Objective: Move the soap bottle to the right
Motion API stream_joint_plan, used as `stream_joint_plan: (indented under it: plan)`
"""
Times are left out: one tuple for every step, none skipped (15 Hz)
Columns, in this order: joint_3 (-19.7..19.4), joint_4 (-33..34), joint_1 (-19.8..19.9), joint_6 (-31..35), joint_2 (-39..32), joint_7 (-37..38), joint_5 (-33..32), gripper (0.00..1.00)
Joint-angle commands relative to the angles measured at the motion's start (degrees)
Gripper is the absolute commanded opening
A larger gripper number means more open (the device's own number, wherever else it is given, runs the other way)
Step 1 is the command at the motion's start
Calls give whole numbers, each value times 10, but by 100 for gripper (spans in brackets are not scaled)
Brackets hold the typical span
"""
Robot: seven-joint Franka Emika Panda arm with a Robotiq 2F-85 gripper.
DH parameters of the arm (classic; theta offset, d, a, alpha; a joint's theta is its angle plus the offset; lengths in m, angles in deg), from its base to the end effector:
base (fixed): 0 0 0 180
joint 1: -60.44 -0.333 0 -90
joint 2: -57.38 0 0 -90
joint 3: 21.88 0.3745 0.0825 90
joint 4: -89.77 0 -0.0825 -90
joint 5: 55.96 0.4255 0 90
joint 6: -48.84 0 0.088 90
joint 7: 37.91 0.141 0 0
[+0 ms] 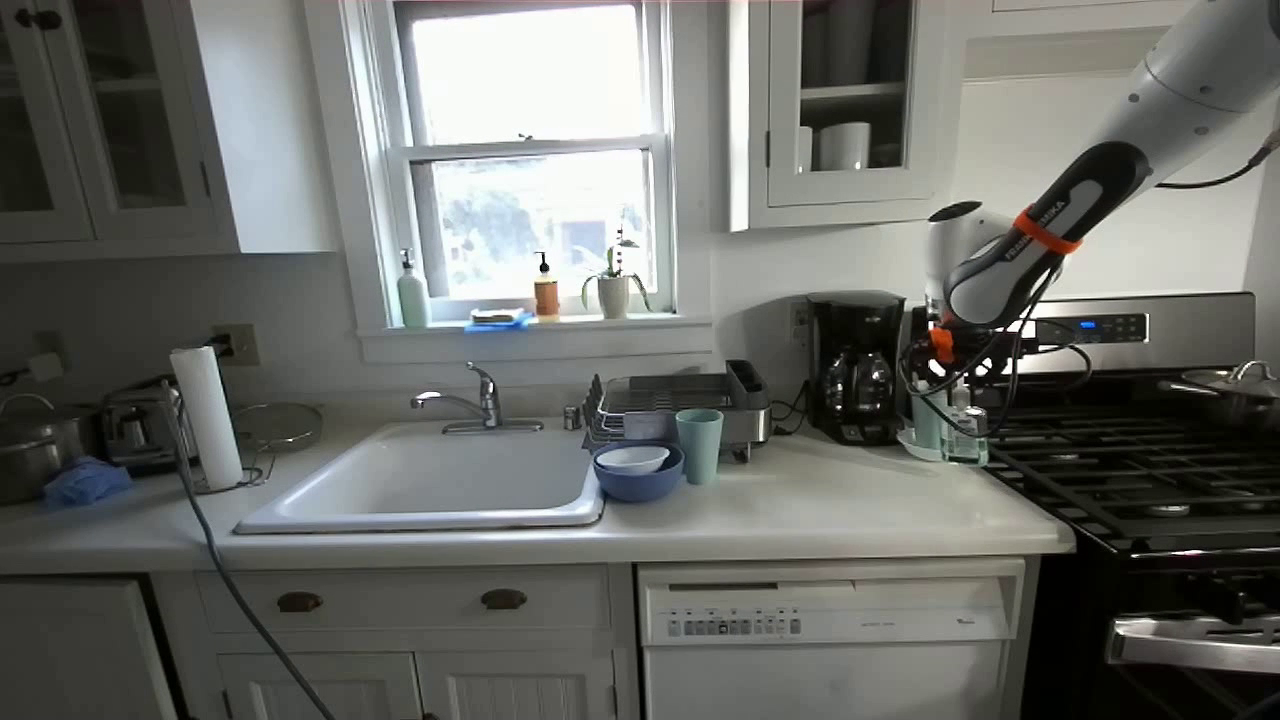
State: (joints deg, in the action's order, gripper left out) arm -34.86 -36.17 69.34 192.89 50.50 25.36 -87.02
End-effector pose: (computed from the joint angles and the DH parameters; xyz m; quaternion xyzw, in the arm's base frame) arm 0.5642 -0.2315 0.3483 0.8408 -0.4980 0.1546 0.1455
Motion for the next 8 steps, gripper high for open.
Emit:
stream_joint_plan:
  plan:
    - [-6,-15,22,54,2,-135,50,8]
    - [1,-20,34,67,1,-176,65,8]
    - [-3,-22,36,72,1,-222,88,8]
    - [0,-29,40,73,3,-265,113,8]
    - [-1,-31,43,69,3,-309,138,8]
    - [-5,-33,44,67,1,-349,161,8]
    - [-5,-33,47,65,1,-383,183,8]
    - [-7,-31,48,58,0,-410,203,8]
